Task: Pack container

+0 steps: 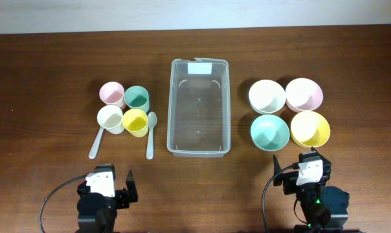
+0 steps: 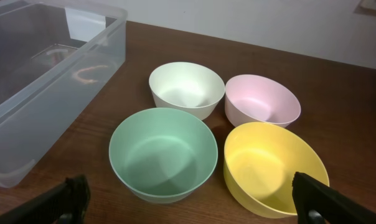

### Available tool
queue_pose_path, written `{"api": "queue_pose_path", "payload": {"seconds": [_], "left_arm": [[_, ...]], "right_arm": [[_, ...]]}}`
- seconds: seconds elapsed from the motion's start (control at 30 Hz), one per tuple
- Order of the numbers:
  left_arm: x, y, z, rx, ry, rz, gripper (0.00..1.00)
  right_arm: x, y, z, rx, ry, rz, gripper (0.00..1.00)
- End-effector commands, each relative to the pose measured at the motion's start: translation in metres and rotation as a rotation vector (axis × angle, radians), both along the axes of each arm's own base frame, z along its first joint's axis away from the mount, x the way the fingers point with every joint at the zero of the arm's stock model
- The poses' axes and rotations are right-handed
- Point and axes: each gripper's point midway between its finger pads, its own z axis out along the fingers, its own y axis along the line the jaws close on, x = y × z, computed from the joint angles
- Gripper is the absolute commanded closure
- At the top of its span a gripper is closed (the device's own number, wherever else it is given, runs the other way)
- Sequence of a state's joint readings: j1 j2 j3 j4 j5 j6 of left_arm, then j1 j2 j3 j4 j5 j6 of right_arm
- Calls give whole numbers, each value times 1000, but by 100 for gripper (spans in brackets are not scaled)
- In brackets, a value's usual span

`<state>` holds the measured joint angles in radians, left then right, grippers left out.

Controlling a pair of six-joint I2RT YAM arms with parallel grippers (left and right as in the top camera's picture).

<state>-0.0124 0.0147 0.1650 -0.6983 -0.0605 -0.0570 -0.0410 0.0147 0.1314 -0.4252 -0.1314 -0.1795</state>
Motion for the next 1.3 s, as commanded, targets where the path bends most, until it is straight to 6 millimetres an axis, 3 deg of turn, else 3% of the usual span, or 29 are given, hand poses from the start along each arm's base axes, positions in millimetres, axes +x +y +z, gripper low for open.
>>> {"api": "queue_pose_path", "payload": {"seconds": [0.0, 1.17, 1.27], "left_arm": [[0, 2, 0, 8, -7, 8, 1], [0, 2, 0, 8, -7, 8, 0], [0, 2, 0, 8, -7, 8, 0]], "right_arm": [[0, 2, -1, 3, -5, 6, 1], [0, 1, -1, 2, -5, 3, 1], [2, 12, 15, 64, -61, 50, 1]]}}
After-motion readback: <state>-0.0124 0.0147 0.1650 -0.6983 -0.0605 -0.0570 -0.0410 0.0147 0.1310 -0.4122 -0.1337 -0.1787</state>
